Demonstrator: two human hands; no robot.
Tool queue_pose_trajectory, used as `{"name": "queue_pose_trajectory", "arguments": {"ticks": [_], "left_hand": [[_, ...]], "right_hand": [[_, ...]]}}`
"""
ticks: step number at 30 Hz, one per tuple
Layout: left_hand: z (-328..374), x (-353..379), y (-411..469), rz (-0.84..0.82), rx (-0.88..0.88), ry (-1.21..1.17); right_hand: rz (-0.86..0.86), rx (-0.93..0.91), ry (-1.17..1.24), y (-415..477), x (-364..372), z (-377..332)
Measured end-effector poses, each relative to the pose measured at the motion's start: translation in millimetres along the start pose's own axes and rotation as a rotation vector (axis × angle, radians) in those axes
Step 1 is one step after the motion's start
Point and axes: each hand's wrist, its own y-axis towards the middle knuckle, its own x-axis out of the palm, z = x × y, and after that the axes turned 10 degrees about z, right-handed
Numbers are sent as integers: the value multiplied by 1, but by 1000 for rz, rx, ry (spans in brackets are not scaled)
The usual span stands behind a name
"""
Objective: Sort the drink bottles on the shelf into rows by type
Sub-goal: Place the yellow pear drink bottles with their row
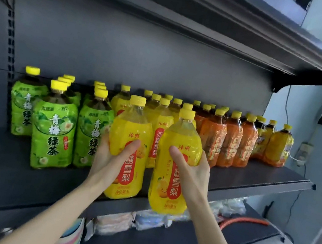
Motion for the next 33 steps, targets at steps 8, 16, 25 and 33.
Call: {"name": "queue_pose_trajectory", "arguments": {"ticks": [8, 16, 25, 33], "left_hand": [[-31, 26, 26, 86, 104, 230], [-30, 11, 9, 181, 435, 615], [-45, 19, 28, 211, 324, 726], [-44, 17, 23, 214, 314, 633]], "right_hand": [[-112, -3, 61, 53, 18, 34], [-238, 19, 91, 68, 17, 46], [-276, 3, 142, 71, 16, 50], [-303, -29, 178, 61, 20, 47]]}}
